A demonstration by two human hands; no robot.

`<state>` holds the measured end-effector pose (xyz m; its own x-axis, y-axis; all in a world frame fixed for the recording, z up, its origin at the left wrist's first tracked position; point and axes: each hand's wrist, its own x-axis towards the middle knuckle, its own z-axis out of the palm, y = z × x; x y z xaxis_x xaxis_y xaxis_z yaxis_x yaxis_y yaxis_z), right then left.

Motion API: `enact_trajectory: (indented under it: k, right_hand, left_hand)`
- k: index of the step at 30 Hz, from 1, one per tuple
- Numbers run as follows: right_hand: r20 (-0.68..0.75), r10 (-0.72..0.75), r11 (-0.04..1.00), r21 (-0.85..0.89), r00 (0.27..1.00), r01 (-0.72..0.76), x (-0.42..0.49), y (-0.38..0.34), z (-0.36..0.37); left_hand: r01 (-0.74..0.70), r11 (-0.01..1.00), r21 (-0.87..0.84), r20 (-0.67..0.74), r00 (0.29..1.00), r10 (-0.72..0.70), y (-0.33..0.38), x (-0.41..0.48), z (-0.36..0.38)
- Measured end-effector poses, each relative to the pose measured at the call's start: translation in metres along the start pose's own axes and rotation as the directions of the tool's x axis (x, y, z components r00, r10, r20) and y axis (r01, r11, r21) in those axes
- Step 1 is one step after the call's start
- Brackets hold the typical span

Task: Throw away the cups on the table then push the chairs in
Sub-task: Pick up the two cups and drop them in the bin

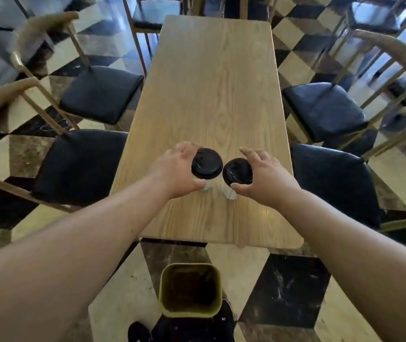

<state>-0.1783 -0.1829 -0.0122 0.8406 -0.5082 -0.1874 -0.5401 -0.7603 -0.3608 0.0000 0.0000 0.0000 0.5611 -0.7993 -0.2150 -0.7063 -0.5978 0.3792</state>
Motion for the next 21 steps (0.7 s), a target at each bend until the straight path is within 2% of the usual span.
enact_trajectory:
  k: [4,10,15,21]
  right_hand:
    - [0.09,0.042,0.995,0.082,0.995,-0.05,0.0,0.016,0.014]
    - [0.13,0.015,0.992,0.12,0.991,-0.031,0.002,0.021,0.027]
    - [0.075,0.047,0.988,0.145,0.996,-0.058,-0.001,0.013,0.031]
    - [0.1,-0.006,0.986,0.167,0.995,-0.011,-0.044,0.002,0.04]
  left_hand:
    - [0.028,1.0,0.01,0.069,0.997,-0.028,0.013,0.015,0.015]
    - [0.007,0.986,0.165,0.125,0.992,-0.028,0.021,0.03,0.035]
    - [0.024,0.998,0.051,0.094,0.995,-0.029,0.017,0.024,0.038]
    - [-0.058,0.998,0.002,0.118,0.991,0.057,0.002,-0.051,0.051]
